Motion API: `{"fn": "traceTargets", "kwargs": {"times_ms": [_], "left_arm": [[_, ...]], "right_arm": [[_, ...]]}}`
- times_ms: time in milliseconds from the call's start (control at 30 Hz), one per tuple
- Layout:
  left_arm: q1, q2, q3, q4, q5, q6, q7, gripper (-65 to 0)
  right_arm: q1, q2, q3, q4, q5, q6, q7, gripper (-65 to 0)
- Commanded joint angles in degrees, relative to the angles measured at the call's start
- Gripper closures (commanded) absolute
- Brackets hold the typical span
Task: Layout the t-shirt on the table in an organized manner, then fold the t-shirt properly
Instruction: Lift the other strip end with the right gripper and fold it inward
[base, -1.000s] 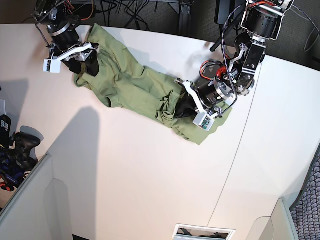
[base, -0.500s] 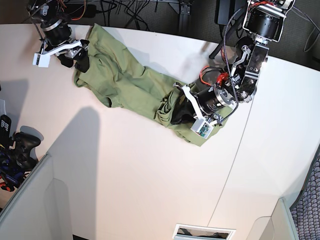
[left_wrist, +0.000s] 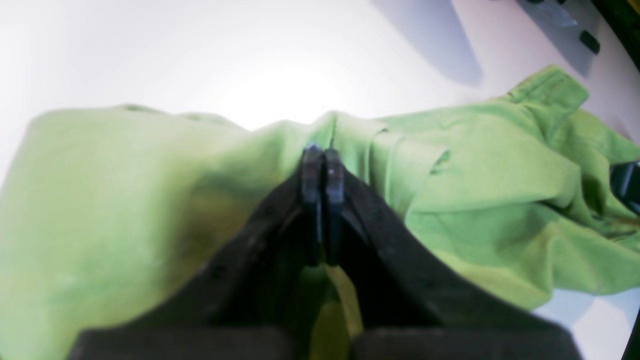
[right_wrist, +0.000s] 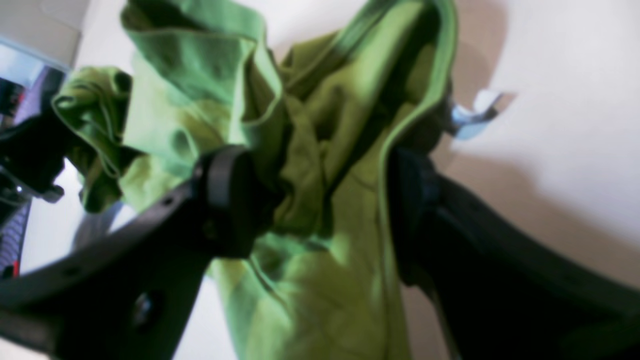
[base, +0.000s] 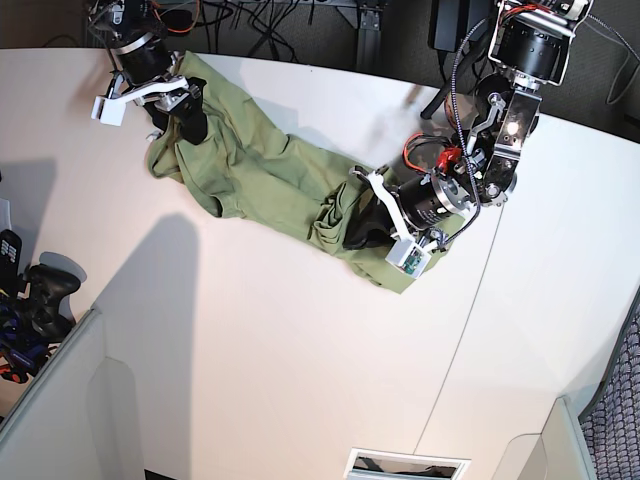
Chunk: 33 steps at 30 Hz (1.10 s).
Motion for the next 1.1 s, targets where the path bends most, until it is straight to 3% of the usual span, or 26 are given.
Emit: {"fn": "traceTargets", "kwargs": {"times_ms": [0,267,333,433,467,567,700,900,1067], "left_arm": [[-1.1,0.2,0.0,1.1,-1.1,-1.0,-1.0,0.0],[-1.1,0.2,0.0,1.1,-1.6,-1.2,-0.8,0.0],[-1.1,0.2,0.0,1.1,-1.9,-1.2,-0.8,0.0],[-1.1,0.2,0.0,1.1,-2.6,-1.2,-0.8,0.0],[-1.1,0.2,0.0,1.1,-3.0,-1.2,-0.8,0.0],[-1.1,0.2,0.0,1.1,-3.7,-2.7,-0.8,0.0],[-1.3,0.1,0.0,1.3,-6.3,-8.4,-0.8,0.0],[-1.2,0.1,0.0,7.1,-10.1,-8.4,3.1,0.0],[-1.2,0.2,0.0,10.8,-14.2,-8.4,6.1,0.0]], "right_arm": [[0.0,0.1,-0.5,-0.7,-1.2,-0.7,-2.2,-39.0],[0.1,-0.2,-5.2,-0.7,-1.2,-0.7,-2.2,-37.3],[0.1,-0.1,-5.2,-0.7,-1.2,-0.7,-1.6,-27.0],[0.1,-0.1,-5.2,-0.7,-1.2,-0.7,-1.6,-2.8],[0.3,-0.1,-5.2,-0.7,-1.2,-0.7,-1.5,0.0],[1.3,-0.1,-5.2,-0.7,-1.2,-0.7,-1.4,0.0],[3.8,0.1,-5.1,-0.6,-1.4,-0.7,-1.5,0.0],[5.4,1.8,-1.2,-0.1,-1.7,-0.6,-1.6,0.0],[5.5,5.9,2.3,-0.1,-1.8,-0.6,-1.7,0.0]]}}
